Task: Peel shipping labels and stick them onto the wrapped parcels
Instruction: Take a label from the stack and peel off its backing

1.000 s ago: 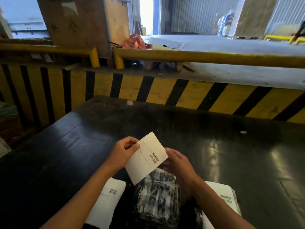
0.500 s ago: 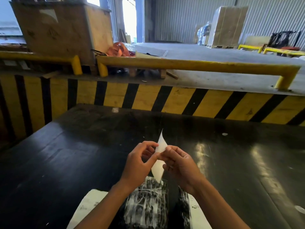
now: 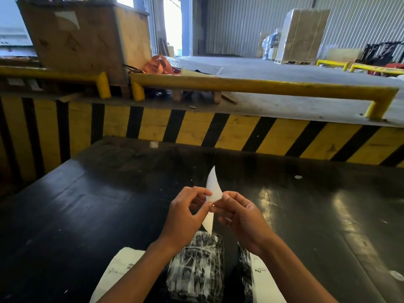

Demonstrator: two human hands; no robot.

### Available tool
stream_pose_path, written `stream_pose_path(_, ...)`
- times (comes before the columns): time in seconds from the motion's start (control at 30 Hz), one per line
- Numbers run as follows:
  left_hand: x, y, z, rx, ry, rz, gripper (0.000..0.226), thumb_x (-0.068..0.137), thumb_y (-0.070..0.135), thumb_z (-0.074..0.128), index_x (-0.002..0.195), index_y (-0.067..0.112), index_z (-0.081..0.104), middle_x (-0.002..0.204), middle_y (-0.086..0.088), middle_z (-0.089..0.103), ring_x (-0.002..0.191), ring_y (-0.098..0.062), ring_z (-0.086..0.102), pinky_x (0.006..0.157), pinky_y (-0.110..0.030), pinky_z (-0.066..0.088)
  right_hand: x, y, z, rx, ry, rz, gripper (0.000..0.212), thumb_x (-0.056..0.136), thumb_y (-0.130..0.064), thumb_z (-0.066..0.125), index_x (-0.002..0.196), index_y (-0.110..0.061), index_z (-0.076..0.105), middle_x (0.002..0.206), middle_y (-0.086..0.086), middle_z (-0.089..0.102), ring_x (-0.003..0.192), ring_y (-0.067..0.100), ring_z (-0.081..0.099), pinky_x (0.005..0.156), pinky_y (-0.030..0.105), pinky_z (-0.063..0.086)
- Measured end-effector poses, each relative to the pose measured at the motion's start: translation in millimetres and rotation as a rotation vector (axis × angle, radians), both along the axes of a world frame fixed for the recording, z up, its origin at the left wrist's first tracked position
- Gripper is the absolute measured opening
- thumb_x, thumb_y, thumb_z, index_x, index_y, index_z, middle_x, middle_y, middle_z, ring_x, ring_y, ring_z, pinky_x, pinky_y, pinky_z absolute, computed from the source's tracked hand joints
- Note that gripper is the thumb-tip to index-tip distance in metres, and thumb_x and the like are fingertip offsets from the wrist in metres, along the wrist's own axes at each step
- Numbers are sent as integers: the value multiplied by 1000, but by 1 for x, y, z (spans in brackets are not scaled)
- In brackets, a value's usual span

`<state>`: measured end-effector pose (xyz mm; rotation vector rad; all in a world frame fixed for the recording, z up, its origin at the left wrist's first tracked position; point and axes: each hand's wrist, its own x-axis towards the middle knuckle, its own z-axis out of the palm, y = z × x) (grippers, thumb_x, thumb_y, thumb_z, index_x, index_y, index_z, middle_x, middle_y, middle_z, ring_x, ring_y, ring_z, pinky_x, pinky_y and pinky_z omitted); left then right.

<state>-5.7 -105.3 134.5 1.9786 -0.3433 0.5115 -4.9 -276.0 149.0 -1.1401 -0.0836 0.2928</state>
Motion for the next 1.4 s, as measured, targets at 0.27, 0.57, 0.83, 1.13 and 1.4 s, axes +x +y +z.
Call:
stream_pose_path(0.27, -5, -6, 9, 6, -43, -20, 19, 88, 18, 71, 99, 33, 66, 104, 11, 62, 92, -8, 65, 73, -19, 56, -4, 1, 2, 56, -24, 30, 11, 95, -17, 58, 96, -10, 67, 97, 16, 74, 86, 21, 72, 72, 30, 50)
stream_pose_path(0.57, -7, -15, 15, -14, -37, -29, 13, 90, 19, 70, 97, 30, 68, 99, 12, 65, 90, -6, 65, 71, -20, 56, -3, -5, 2, -25, -124, -1, 13, 91, -24, 61, 96, -12, 63, 93, 10, 73, 86, 18, 70, 75, 32, 49)
stream_pose_path(0.83, -14, -26, 20, -119, 64, -86, 10, 91, 22, 68, 97, 29, 66, 95, 6, 71, 85, -8, 71, 70, -25, 60, -4, -6, 1, -93, -185, -56, 14, 88, -30, 63, 90, -17, 68, 86, 4, 69, 83, 16, 63, 80, 37, 46)
stream_pose_path(1.13, -17, -26, 20, -279, 277, -57, 4, 94, 24, 63, 92, 22, 66, 89, 4, 72, 82, -13, 72, 72, -30, 62, -9, -9, -3, -356, -257, -81, 20, 98, -27, 58, 101, -10, 68, 92, 4, 71, 88, 16, 66, 76, 27, 49)
stream_pose_path(1.4, 6, -8, -9, -738, 592, 148, 7, 94, 21, 60, 91, 15, 64, 96, -10, 72, 90, -22, 68, 76, -35, 54, -22, -21, -28, -487, -120, -250, 15, 96, -20, 59, 89, -8, 65, 82, 13, 70, 79, 22, 61, 71, 32, 48)
